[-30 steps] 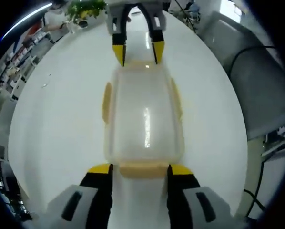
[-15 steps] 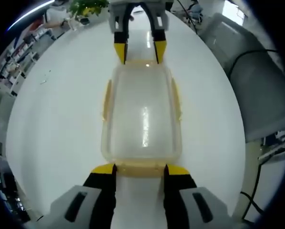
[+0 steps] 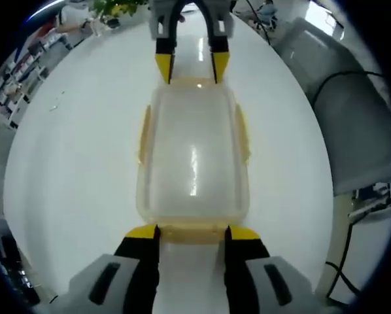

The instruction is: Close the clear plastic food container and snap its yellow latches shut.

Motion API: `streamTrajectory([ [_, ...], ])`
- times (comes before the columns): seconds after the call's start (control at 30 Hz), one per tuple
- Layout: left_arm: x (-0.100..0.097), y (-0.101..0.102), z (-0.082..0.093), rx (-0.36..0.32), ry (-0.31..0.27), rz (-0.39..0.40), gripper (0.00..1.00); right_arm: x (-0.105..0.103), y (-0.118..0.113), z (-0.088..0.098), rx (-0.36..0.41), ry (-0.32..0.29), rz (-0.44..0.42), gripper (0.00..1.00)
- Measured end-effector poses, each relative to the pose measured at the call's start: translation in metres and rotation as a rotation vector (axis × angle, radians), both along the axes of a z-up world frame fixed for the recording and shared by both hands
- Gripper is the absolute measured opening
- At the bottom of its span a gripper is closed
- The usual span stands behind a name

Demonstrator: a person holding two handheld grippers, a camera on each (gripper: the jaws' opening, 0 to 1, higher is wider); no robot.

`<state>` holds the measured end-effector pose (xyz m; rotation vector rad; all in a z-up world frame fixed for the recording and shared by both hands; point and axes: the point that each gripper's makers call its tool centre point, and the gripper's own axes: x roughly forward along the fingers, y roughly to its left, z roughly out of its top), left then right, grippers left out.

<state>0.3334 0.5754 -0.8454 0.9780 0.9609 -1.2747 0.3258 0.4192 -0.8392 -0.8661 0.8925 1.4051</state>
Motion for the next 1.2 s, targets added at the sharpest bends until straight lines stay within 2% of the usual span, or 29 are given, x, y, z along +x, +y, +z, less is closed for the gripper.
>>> streamTrajectory([
  [0.2,-0.001,0.001,-0.001,0.049,0.013,-0.018,0.33,0.0,0.0,0.0,-0.001,-0.002,0.004,0.35],
  [0.37,-0.001,0.001,0.0,0.043,0.01,-0.028,0.33,-0.001,-0.001,0.001,0.005,0.019,0.0,0.35],
  [0.53,-0.009,-0.002,0.002,0.039,0.041,-0.027,0.33,-0.007,-0.003,0.001,-0.01,0.034,0.024,0.35],
  [0.63,-0.011,-0.002,0.005,0.04,0.041,-0.024,0.33,-0.008,-0.003,0.005,-0.011,0.029,0.034,0.35],
  [0.8,-0.01,0.0,0.014,0.04,0.021,-0.02,0.33,-0.005,-0.002,0.018,0.008,0.017,0.036,0.35],
  [1.2,-0.011,-0.005,0.05,0.051,-0.016,-0.002,0.33,-0.004,-0.007,0.048,0.031,-0.019,0.054,0.35],
])
